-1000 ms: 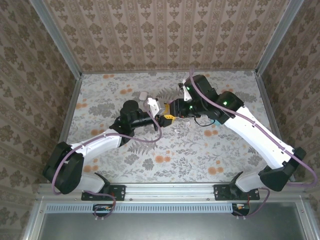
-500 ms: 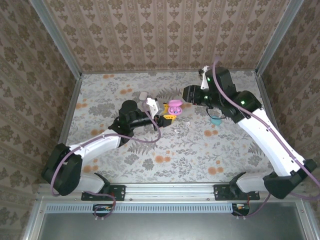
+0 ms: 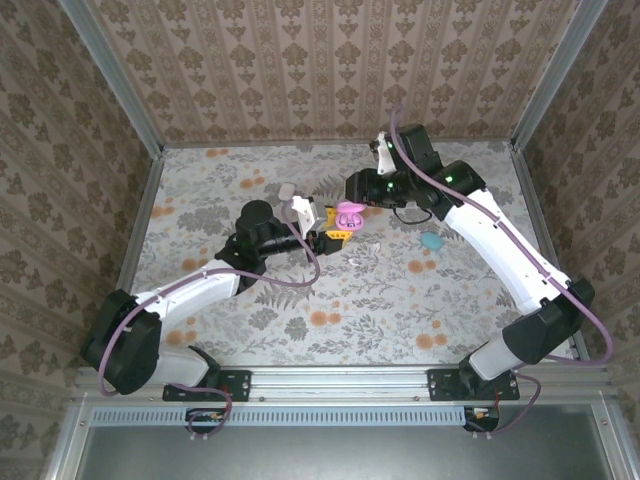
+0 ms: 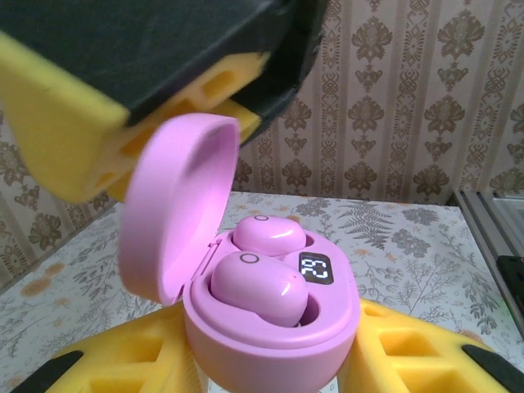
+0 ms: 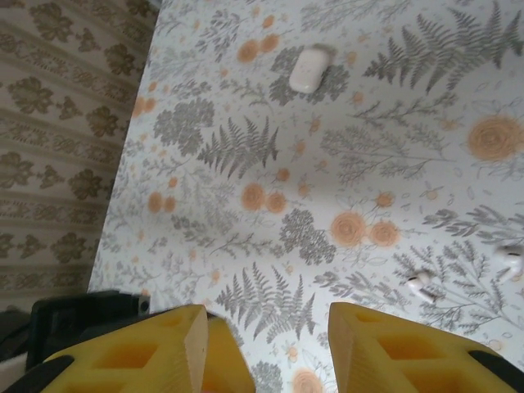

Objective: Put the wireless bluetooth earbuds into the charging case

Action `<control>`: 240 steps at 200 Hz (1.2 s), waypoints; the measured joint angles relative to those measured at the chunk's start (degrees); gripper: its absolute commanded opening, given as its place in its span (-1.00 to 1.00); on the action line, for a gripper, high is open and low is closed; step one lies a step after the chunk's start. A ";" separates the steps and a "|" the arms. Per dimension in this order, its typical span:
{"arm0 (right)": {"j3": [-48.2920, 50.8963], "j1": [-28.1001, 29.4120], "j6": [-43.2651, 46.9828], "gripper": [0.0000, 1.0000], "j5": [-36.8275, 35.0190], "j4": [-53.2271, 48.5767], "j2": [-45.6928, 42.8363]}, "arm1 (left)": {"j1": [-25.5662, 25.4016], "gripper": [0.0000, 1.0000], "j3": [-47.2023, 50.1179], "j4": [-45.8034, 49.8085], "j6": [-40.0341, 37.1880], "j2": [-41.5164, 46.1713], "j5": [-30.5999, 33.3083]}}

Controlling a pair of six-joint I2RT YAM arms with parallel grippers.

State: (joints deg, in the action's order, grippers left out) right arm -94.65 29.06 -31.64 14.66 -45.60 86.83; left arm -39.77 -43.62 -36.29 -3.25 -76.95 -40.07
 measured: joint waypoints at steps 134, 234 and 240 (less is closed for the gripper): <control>25.05 -7.08 -15.19 0.23 23.80 25.55 -13.09 | 0.48 -0.20 0.00 -6.32 5.88 -0.02 0.39; 31.10 -7.15 -26.99 0.02 35.78 44.46 -12.50 | 0.48 -0.19 0.00 -9.97 8.48 -0.07 0.87; 31.30 -7.15 -27.15 0.02 36.13 44.94 -12.50 | 0.48 -0.18 -0.02 -10.08 8.59 -0.07 0.87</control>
State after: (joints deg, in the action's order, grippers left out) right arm -63.35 21.91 -58.78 50.78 -0.67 74.32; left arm -39.29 -43.64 -46.37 5.34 -77.01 -39.20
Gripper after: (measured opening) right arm 0.509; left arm 0.409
